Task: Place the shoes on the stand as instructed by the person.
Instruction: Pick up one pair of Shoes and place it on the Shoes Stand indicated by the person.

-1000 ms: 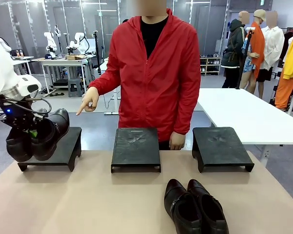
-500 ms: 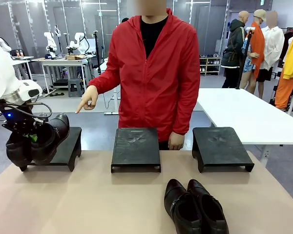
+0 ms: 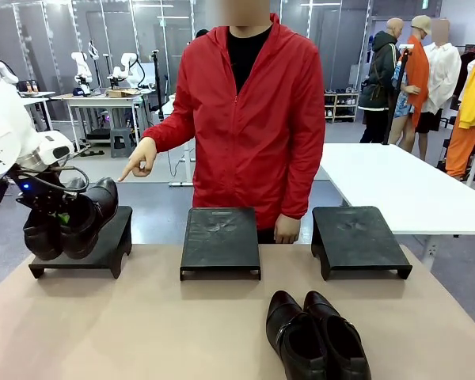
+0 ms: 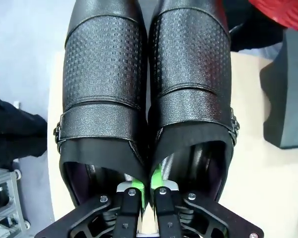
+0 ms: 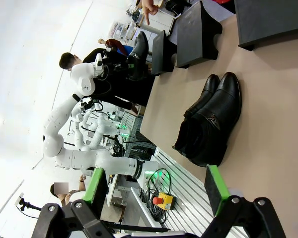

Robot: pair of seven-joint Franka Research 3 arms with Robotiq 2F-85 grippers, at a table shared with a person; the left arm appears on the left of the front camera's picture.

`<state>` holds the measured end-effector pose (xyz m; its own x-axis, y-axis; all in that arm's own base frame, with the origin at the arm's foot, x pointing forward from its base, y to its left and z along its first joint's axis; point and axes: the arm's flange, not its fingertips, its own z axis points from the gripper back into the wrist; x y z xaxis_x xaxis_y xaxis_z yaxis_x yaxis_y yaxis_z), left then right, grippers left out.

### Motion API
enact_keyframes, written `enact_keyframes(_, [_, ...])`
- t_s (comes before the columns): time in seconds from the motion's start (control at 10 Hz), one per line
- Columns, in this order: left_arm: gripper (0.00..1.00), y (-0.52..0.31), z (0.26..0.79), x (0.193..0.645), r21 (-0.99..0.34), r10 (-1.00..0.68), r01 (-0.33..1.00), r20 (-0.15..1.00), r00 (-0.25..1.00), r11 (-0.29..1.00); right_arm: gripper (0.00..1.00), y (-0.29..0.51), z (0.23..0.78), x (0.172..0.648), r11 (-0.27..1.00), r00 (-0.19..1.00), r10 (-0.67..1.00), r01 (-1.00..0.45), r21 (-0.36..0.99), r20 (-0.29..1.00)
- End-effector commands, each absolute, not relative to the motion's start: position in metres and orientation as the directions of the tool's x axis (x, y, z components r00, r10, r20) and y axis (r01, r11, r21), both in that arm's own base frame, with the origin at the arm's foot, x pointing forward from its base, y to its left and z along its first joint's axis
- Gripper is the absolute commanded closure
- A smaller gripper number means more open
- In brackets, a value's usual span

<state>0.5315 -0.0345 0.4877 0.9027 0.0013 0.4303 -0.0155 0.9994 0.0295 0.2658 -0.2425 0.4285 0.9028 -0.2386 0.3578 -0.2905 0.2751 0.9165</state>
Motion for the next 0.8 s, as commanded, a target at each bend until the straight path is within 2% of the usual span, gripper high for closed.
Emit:
enact_keyframes(0.0, [0.93,-0.025,0.488,0.566,0.060,-0.043,0.015,0.490,0.871,0.998,0.00,-0.244,0.430,0.266,0.267,0.895,-0.242,-0.310,0.913,0.374])
enact_keyframes(0.1, [0.93,-0.024,0.481,0.580,0.051,-0.079,0.062,0.488,0.869,0.997,0.00,-0.244,0.430,0.266,0.267,0.895,-0.242,-0.310,0.913,0.374])
enact_keyframes(0.7, [0.93,-0.018,0.454,0.604,0.021,-0.063,0.060,0.425,0.903,0.998,0.00,-0.244,0.430,0.266,0.267,0.895,-0.242,-0.310,0.913,0.374])
